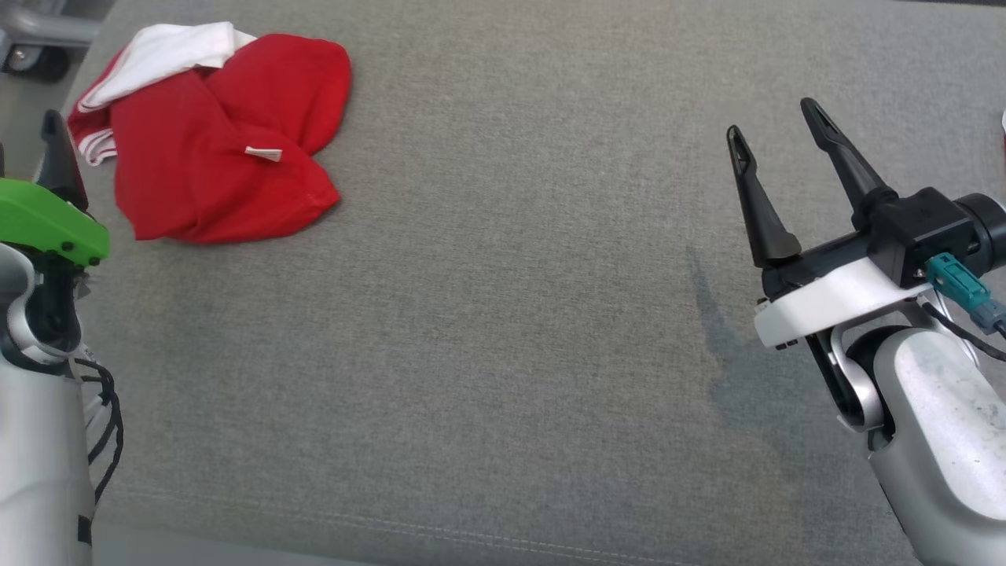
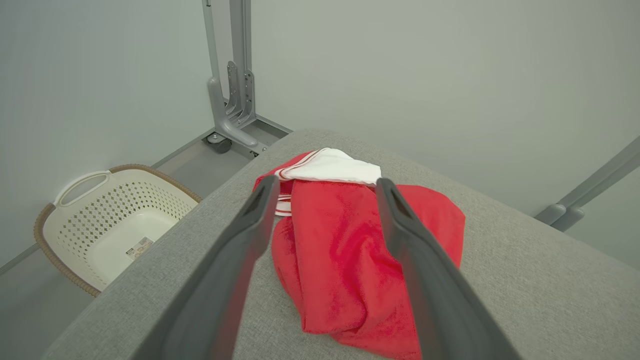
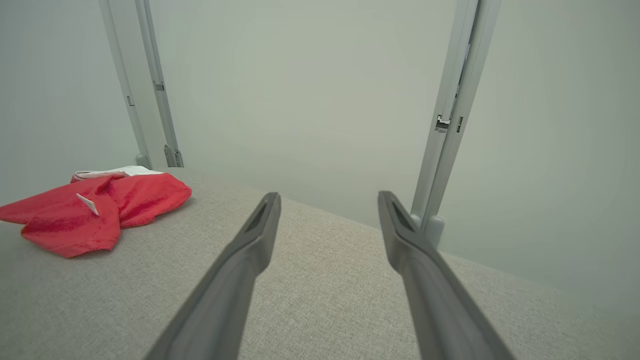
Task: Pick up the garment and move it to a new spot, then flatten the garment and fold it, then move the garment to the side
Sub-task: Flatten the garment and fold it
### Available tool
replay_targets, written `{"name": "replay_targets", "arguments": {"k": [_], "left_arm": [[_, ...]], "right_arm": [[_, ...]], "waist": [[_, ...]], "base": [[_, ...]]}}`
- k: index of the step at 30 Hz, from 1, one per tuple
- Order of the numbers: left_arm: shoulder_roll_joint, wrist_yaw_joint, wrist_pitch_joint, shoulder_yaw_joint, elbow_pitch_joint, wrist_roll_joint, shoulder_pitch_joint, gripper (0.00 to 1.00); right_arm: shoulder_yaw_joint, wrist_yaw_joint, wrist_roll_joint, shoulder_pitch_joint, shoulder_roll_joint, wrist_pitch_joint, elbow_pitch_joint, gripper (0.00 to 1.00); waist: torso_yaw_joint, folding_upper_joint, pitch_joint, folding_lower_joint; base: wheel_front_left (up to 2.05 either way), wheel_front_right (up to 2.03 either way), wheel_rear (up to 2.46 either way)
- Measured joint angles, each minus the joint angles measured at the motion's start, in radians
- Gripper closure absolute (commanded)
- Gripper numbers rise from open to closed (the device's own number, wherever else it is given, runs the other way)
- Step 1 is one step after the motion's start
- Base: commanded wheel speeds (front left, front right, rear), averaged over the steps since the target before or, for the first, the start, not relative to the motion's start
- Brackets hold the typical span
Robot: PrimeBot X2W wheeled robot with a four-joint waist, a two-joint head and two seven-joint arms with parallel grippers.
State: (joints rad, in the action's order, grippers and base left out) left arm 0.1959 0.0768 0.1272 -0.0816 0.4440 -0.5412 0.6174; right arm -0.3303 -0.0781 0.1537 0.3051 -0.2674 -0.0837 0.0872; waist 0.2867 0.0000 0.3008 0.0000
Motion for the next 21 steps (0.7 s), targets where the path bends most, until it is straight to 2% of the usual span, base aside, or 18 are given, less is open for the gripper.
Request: {"name": "replay_targets", "arguments": {"k": [11,21], "left_arm": [[0.018,0.02,0.071,-0.067,0.1,-0.049,0.103,0.0],[0.006,0.021,0.092,-0.043,0.202,-0.034,0.144,0.0]], "right_arm": [[0.034,0.007,-0.016,0.042,-0.041,0.024,0.057,0.0],[0.052,0.006,-0.026,0.057,-0.057,0.027,0.067,0.0]], "waist": [[-0.082,0.0,0.137,0.0],[-0.111,0.0,0.239,0.0001]], "base": [[0.0,0.0,0.0],[0.0,0.0,0.0]]}}
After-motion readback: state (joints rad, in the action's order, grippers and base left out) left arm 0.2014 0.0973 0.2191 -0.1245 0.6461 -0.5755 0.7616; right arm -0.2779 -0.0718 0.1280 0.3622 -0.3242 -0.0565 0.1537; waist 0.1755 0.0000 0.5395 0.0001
